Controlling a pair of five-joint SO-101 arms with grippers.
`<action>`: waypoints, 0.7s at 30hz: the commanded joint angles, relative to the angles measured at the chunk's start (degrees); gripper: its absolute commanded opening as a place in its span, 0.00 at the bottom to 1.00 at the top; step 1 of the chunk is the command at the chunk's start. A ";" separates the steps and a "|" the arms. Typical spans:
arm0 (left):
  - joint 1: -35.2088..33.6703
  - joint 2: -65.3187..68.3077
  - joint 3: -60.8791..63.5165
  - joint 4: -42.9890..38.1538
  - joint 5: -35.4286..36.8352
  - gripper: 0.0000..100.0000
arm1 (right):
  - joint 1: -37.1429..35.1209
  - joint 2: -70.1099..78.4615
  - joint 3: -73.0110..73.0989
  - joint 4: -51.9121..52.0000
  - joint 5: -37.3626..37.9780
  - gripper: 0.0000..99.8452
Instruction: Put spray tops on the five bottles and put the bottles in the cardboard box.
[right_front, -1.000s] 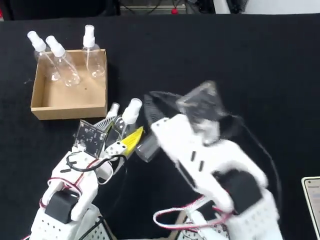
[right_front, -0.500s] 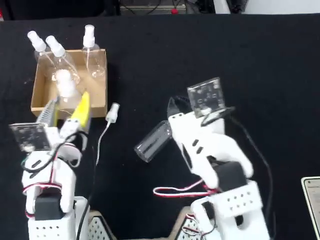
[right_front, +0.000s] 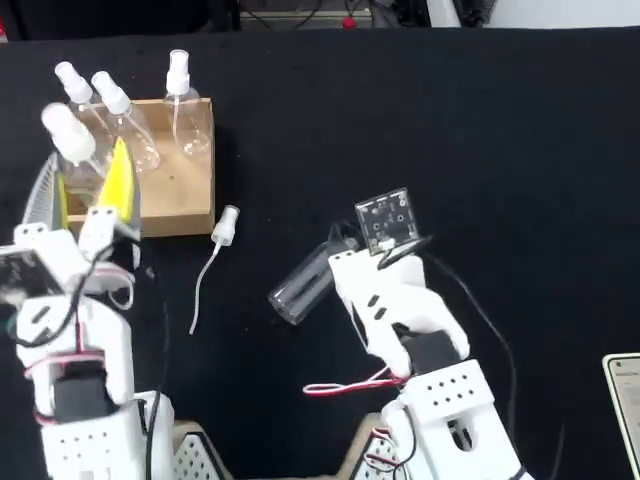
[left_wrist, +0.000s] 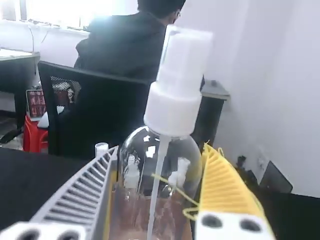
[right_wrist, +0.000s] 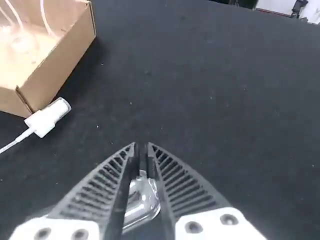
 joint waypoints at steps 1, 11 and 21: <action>-0.75 17.32 -11.03 -5.89 0.18 0.03 | 0.79 -0.92 1.80 -5.36 -0.09 0.02; -6.02 42.11 -13.23 -21.19 0.18 0.03 | 0.70 -1.01 8.13 -14.95 0.00 0.03; -5.58 54.33 -10.24 -37.89 0.18 0.03 | 0.70 -1.01 8.31 -15.12 0.09 0.03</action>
